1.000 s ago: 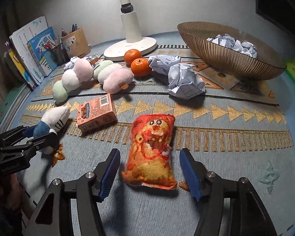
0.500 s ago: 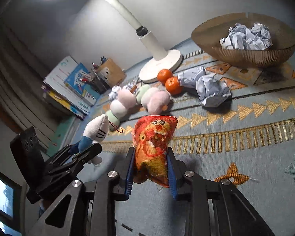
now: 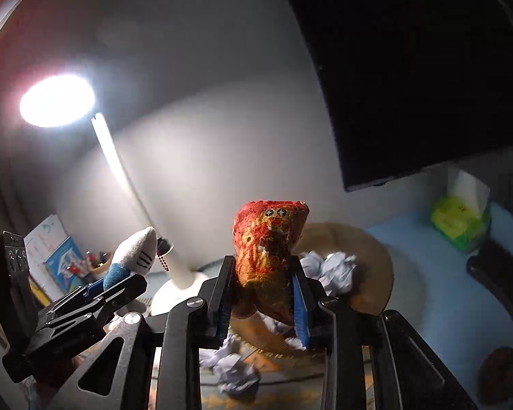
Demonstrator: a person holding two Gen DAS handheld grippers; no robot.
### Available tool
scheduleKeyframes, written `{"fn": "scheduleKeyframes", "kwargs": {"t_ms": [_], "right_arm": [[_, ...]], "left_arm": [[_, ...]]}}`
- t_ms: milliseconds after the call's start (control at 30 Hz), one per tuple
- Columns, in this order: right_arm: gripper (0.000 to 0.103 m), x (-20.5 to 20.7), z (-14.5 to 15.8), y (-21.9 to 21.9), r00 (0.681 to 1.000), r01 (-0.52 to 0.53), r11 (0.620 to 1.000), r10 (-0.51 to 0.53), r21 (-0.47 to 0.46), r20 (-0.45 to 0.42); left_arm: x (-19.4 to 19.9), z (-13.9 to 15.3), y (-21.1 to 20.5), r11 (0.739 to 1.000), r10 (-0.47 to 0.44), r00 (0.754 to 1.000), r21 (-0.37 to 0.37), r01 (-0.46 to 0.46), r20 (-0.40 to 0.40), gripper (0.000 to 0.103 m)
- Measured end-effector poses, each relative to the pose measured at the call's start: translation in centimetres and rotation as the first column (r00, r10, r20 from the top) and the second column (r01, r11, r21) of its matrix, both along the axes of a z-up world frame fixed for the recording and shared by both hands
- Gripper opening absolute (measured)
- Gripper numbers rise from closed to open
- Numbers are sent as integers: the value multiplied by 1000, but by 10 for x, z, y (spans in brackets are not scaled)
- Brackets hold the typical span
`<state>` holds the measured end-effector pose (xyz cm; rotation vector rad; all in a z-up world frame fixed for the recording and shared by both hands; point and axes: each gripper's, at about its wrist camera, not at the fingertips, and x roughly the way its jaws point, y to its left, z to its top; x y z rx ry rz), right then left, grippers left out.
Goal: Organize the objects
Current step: 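Carry the snack bag and white plush over the brown glass bowl and release both, then move both empty grippers back toward the pink snack box and dango plush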
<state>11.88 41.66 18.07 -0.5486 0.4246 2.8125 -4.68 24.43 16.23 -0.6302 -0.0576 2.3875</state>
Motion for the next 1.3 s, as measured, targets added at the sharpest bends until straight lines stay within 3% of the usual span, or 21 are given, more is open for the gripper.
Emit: {"fn": "scheduleKeyframes", "kwargs": {"t_ms": [133,267,433,533,567,600,667,833,1000,1100,1300], "right_arm": [[29,-16,-23,32,998,61,998,-61,-29,-6],[29,-28,-44,55,995,102,994,-100,-44,28],[30,-37,-66,68,992,110,990,-104,-93,73],[39,-52,-80,72,983,119,985,-99,-121,156],[44,-57,-85,73,977,128,985,-105,-115,186],[44,-57,-87,73,973,136,985,-112,-108,201],[45,-53,-88,73,975,144,984,-123,-105,186],[57,-38,-77,70,974,204,978,-198,-47,109],[57,-27,-57,54,985,160,986,-156,-44,80],[57,-14,-35,36,994,102,993,-100,-61,33],[63,12,0,-38,999,-42,999,42,-21,-3]], "left_arm": [[-37,-22,25,999,9,1000,37,-10,29,50],[-59,-45,44,1000,13,998,25,-15,68,50],[-62,-65,67,996,5,998,-87,0,61,50],[-67,-76,73,994,-4,995,-110,15,97,64],[-69,-78,76,993,-2,994,-118,15,110,83],[-69,-79,75,993,7,994,-118,6,108,93],[-67,-78,71,996,5,996,-94,4,91,93],[-51,-59,66,999,-11,997,-44,14,78,93],[-13,-20,42,995,21,999,-99,-24,-36,93],[14,9,5,992,68,992,-100,-79,-103,93],[63,40,-100,980,197,977,3,-198,-77,94]]}}
